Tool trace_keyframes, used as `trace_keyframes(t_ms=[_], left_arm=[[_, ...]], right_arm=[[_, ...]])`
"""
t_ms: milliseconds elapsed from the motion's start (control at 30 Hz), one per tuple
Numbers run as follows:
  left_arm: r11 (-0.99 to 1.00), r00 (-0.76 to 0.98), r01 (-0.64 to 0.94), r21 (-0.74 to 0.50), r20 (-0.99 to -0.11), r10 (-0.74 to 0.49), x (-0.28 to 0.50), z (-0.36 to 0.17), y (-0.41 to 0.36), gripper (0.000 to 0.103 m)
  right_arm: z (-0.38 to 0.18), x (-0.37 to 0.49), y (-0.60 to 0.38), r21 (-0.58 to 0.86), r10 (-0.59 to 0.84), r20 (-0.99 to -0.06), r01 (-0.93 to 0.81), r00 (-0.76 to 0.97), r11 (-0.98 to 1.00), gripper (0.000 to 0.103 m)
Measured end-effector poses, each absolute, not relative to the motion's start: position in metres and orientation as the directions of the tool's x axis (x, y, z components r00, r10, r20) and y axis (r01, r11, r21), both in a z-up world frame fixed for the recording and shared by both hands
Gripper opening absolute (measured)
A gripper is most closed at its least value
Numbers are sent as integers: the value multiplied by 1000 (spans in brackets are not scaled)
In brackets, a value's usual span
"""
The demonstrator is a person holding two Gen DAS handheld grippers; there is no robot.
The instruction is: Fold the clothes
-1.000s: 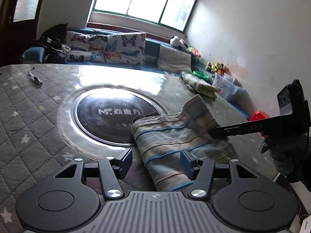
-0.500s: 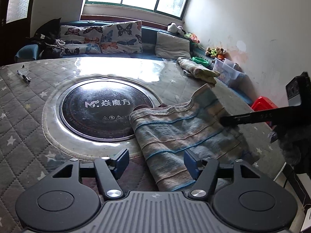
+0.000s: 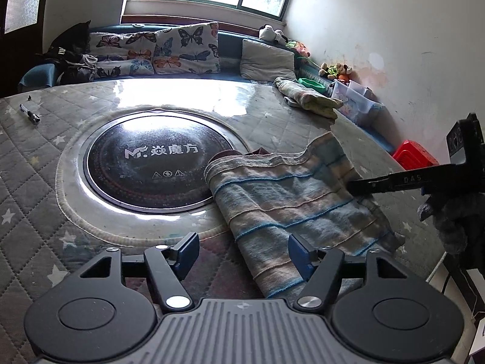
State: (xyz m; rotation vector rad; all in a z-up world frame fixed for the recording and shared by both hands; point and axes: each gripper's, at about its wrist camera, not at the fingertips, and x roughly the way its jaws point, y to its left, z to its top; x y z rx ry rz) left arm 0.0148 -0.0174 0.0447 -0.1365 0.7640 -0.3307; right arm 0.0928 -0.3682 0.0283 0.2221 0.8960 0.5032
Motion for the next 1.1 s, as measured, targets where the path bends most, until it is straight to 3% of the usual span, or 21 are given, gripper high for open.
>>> trace_keyframes(t_ms=[33,233,400,567,733,1100], left_arm=[[940,673,245,-238,-656,-341,15,45,-18,68],[940,675,255,-229,-654,-342,21,45,-20,68],[931,669,290,-223,-649,-363,24,43,-33,67],[915,653,355,-191,-649,-390,24,36,-50,60],[906,636,391,-161,-665,-392,25,25,-60,51],[910,638,391,-136,-672,-375,30,20,-58,50]], right_arm=[[27,92,-371,384,495,-690,-313,528,869,16],[38,85,-384,326,424,-669,-272,610,905,16],[51,63,-367,285,479,-625,-391,616,875,16],[42,45,-341,230,515,-645,-499,565,836,17],[24,30,-336,139,450,-696,-510,559,849,17],[38,39,-340,135,442,-677,-492,588,860,18]])
